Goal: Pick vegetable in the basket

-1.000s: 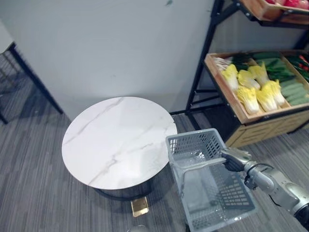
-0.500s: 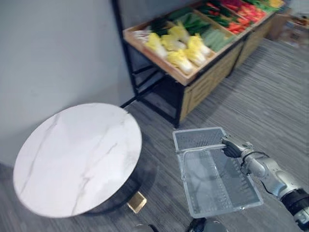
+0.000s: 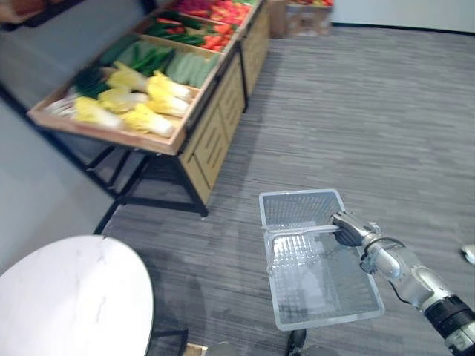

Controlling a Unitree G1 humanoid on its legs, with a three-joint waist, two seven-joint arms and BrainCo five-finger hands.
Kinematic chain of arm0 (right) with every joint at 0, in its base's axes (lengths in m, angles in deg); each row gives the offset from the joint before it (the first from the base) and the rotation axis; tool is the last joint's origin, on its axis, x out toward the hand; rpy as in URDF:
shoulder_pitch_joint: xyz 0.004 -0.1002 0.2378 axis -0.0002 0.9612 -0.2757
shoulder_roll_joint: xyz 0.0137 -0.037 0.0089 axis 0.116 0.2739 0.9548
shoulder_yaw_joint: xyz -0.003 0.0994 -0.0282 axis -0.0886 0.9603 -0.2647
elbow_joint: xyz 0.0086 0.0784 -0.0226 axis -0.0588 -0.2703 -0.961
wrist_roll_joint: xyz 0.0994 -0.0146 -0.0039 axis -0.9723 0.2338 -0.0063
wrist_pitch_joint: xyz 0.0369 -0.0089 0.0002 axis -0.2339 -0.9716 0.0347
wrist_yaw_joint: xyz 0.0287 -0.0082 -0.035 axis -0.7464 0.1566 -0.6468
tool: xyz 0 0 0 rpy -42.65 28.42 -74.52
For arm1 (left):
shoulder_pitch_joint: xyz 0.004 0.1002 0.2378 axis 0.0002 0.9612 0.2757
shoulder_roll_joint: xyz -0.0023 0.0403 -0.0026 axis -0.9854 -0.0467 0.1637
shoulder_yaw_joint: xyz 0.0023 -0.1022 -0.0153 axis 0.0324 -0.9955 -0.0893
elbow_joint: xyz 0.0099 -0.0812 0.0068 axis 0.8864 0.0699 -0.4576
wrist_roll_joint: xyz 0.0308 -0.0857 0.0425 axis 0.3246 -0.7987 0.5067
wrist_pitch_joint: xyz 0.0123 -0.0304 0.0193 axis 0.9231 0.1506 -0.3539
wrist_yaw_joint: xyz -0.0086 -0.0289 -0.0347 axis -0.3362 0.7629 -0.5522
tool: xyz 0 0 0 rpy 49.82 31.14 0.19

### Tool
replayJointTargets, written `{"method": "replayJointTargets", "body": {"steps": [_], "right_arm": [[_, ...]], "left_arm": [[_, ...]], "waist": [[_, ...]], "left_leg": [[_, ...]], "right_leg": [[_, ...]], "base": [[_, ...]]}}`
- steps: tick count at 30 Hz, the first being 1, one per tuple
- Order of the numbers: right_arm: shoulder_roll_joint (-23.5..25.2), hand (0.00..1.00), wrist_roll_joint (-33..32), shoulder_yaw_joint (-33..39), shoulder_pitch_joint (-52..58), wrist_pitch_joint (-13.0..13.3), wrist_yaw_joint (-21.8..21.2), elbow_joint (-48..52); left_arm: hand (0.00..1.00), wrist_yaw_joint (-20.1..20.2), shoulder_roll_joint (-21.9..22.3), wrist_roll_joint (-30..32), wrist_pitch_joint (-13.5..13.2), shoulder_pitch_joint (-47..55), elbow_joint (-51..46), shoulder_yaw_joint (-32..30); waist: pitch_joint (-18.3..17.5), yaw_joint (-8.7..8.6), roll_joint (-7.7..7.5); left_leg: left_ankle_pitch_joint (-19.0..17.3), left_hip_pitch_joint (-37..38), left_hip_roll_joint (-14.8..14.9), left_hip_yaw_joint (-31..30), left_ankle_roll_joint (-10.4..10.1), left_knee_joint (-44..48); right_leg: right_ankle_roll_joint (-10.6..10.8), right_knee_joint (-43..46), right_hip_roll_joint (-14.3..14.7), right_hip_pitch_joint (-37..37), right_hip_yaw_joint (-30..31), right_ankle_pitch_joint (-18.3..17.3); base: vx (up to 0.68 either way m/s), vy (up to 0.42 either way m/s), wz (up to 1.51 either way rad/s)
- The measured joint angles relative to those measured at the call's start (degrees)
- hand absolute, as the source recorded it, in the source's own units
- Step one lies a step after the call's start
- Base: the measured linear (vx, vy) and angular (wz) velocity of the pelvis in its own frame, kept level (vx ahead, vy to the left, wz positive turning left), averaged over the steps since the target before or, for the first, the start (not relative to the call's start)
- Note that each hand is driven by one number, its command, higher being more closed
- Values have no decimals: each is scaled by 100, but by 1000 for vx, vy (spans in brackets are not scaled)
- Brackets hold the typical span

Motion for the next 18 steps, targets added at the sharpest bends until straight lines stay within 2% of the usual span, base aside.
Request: {"method": "replayJointTargets", "body": {"steps": [3, 4, 5, 7, 9, 11, 18], "right_arm": [[2, 100, -41, -115, -1, -9, -5, -17], [-22, 100, -41, -118, -3, -10, -5, -55], [42, 100, -42, -112, -4, -16, -5, -138], [138, 100, -78, -135, 10, -16, -11, -244], [215, 100, -91, -120, 9, -9, -11, -304], [369, 100, -95, -66, 94, 3, -11, -458], [642, 100, -128, 404, 753, -24, -10, -457]], "left_arm": [[0, 3, 80, -1, -28, 7, -80, -24], [0, 2, 139, -5, -93, 22, -89, -54], [0, 1, 152, -22, -124, 26, -124, -77], [0, 73, 125, -127, -127, 37, -181, -56], [0, 94, 143, -127, -133, 36, -209, -39], [0, 139, 151, -125, -133, 29, -243, 17], [0, 208, 74, -110, -126, 28, -284, 150]], "waist": [[-36, 16, 117], [-43, 34, 182], [-3, 64, 163], [-3, 14, 64], [-13, 39, 42], [-17, 26, 47], [-24, 59, 26]], "left_leg": [[47, -227, -179, -921, 16, -720], [241, -290, -192, -1145, 8, -1000], [360, -253, -236, -1133, -132, -1051], [354, -271, -431, -1025, -31, -1061], [313, -254, -606, -891, 50, -1038], [295, -226, -797, -951, 90, -1047], [232, 11, -1015, -1126, 290, -1148]], "right_leg": [[135, 25, 70, -172, 430, 85], [211, 21, 109, -236, 599, 140], [257, 4, 79, -239, 733, 170], [454, -215, -116, -206, 810, 323], [570, -404, -274, -147, 933, 465], [630, -522, -426, -45, 914, 568], [677, -542, -596, 186, 797, 583]], "base": [[18, 195, -91], [11, 249, -90], [31, 282, -61], [48, 326, -22], [39, 239, -11], [50, 161, 14], [32, 69, 7]]}}
